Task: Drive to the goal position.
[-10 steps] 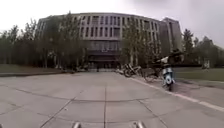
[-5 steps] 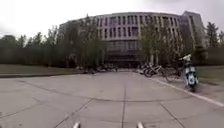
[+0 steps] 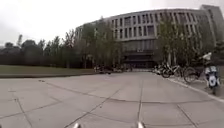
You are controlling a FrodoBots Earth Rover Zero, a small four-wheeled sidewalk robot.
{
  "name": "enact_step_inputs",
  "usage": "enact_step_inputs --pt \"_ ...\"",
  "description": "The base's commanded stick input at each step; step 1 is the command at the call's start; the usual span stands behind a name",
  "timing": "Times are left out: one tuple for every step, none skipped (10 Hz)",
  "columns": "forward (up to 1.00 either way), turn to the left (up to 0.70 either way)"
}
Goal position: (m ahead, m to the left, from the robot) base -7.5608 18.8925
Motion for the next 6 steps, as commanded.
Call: enact_step_inputs --pt "0.00 0.50" --pt "0.00 0.50" --pt "0.00 0.50" --pt "0.00 0.50" --pt "0.00 0.50" --pt "0.00 0.50"
